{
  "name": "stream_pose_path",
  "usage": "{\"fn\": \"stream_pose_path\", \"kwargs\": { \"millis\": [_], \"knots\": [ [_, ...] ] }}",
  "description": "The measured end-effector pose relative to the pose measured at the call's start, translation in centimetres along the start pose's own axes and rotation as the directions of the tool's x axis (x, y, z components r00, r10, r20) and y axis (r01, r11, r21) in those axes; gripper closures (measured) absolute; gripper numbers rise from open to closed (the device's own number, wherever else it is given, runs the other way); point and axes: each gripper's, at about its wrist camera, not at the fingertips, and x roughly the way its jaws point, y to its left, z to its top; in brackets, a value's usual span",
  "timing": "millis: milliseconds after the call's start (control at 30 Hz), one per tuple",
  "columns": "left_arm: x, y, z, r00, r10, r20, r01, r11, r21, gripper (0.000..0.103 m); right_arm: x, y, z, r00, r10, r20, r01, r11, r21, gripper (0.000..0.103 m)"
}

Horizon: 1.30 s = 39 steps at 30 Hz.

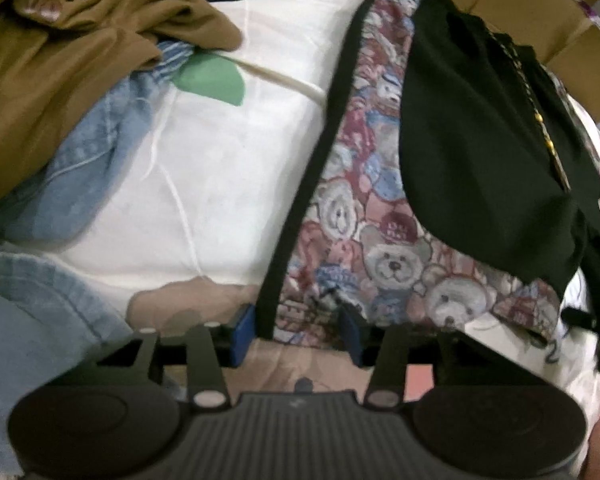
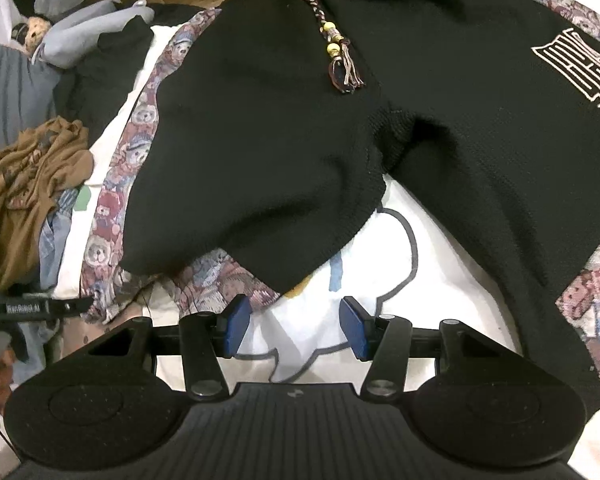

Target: Fold clothes

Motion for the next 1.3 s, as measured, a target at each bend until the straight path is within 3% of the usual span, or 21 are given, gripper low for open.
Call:
{"fn": "stream_pose_path", "kwargs": {
  "millis": [67, 100, 133, 300, 333, 367, 467, 867, 1100, 1200, 1300],
  "knots": [
    [0.0, 0.1, -0.2, 1.000, 0.013, 0.012, -0.013, 1.000, 0.019, 0.068, 0.4, 0.1, 0.3, 1.000, 0.007, 0.007, -0.007, 1.000, 0.008, 0.049],
    [-0.1, 0.4, -0.2, 1.000, 0.003, 0.014, -0.003, 1.000, 0.007, 0.086, 0.6, 0.3, 0.5, 1.000, 0.008, 0.007, -0.008, 1.000, 0.012, 0.049],
    [-0.3, 0.6, -0.1, 1.000, -0.007, 0.017, 0.007, 1.000, -0.004, 0.091, 0.8, 0.4, 0.7, 1.000, 0.009, 0.008, -0.009, 1.000, 0.019, 0.049],
    [-2.9, 0.8, 0.5, 0.997, -0.027, 0.074, 0.028, 1.000, -0.004, 0.092, 2.1, 0.9, 1.6, 1.000, 0.015, 0.002, -0.015, 0.999, 0.052, 0.053],
    [-3.5, 0.8, 0.8, 0.996, -0.033, 0.088, 0.034, 0.999, 0.000, 0.092, 2.1, 0.6, 1.7, 1.000, 0.015, -0.003, -0.015, 0.998, 0.064, 0.067],
    [-4.1, 0.5, 1.0, 0.994, -0.040, 0.100, 0.040, 0.999, 0.001, 0.092, 2.2, 0.4, 1.8, 1.000, 0.016, -0.007, -0.015, 0.997, 0.075, 0.090],
    [-5.5, 0.7, 1.5, 0.991, -0.062, 0.119, 0.062, 0.998, 0.003, 0.092, 2.2, -0.2, 2.2, 1.000, 0.015, -0.021, -0.013, 0.994, 0.106, 0.098],
    [-8.7, -3.0, 2.2, 0.970, -0.148, 0.194, 0.144, 0.989, 0.034, 0.094, -4.0, -1.4, 2.7, 0.993, -0.057, -0.100, 0.063, 0.996, 0.055, 0.099],
    [-8.3, -2.3, 2.7, 0.972, -0.104, 0.211, 0.106, 0.994, 0.001, 0.094, -5.9, -1.7, 3.5, 0.992, -0.058, -0.115, 0.067, 0.995, 0.075, 0.095],
    [-8.2, -1.4, 3.2, 0.972, -0.087, 0.217, 0.096, 0.995, -0.029, 0.094, -5.8, -2.2, 2.9, 0.989, -0.095, -0.116, 0.106, 0.990, 0.088, 0.094],
    [-7.8, -1.1, 3.6, 0.973, -0.074, 0.219, 0.081, 0.996, -0.023, 0.094, -5.4, -2.6, 1.9, 0.989, -0.081, -0.122, 0.095, 0.989, 0.110, 0.094]
  ]
}}
